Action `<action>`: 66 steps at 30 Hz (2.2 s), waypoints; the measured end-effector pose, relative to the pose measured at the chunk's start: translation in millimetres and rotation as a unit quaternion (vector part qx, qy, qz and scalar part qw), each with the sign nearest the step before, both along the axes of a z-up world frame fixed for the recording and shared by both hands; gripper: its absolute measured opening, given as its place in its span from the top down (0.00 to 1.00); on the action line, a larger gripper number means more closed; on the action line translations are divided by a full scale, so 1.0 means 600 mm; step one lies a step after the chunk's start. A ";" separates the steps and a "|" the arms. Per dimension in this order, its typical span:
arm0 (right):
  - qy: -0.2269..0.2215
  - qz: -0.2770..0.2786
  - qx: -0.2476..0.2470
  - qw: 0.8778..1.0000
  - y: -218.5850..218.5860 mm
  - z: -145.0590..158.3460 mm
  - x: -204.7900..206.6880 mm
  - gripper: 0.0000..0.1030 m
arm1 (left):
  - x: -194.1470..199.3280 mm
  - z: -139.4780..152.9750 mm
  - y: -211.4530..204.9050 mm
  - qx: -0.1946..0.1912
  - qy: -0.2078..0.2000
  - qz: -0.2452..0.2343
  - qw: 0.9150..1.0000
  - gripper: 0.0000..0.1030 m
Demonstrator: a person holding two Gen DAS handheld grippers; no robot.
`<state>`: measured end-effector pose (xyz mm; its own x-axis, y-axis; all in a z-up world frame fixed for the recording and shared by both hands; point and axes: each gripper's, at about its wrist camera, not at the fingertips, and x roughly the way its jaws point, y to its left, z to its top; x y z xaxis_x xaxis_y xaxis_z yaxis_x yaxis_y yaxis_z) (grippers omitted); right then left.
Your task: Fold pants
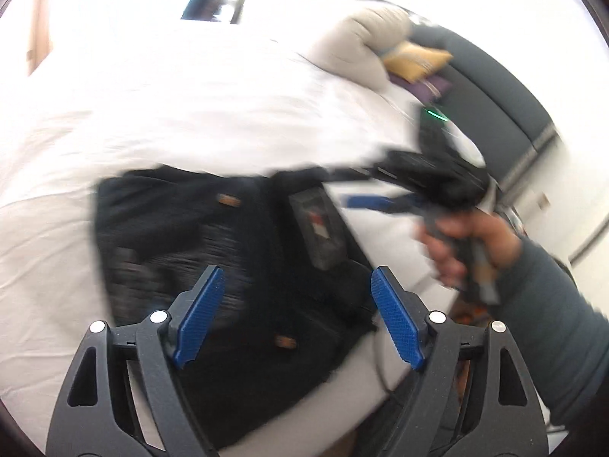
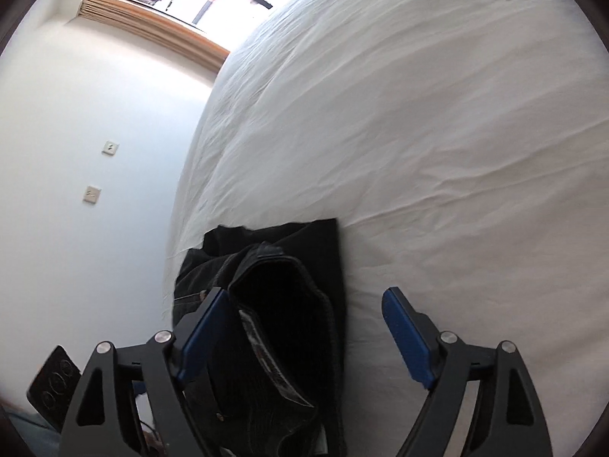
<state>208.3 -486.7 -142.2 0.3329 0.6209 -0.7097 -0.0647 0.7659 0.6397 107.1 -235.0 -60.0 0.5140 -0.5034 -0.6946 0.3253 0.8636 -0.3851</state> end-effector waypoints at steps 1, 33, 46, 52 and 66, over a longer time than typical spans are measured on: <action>-0.014 -0.001 -0.020 1.000 -0.002 0.018 -0.013 0.19 | 0.009 -0.004 0.022 0.000 0.004 0.014 1.000 0.24; 0.030 -0.054 -0.116 0.991 -0.011 -0.007 -0.143 0.68 | 0.034 -0.063 0.163 0.049 -0.008 0.096 0.994 0.08; 0.003 0.000 -0.064 0.998 0.095 -0.018 -0.092 0.66 | 0.151 -0.150 0.094 0.119 0.047 0.078 0.989 0.08; 0.004 0.009 -0.044 0.999 0.114 -0.036 -0.127 0.49 | 0.128 -0.184 0.115 0.120 0.053 0.080 0.988 0.07; -0.003 0.040 0.044 0.998 0.093 -0.051 -0.100 0.44 | 0.151 -0.051 0.140 -0.026 -0.015 0.018 0.999 0.10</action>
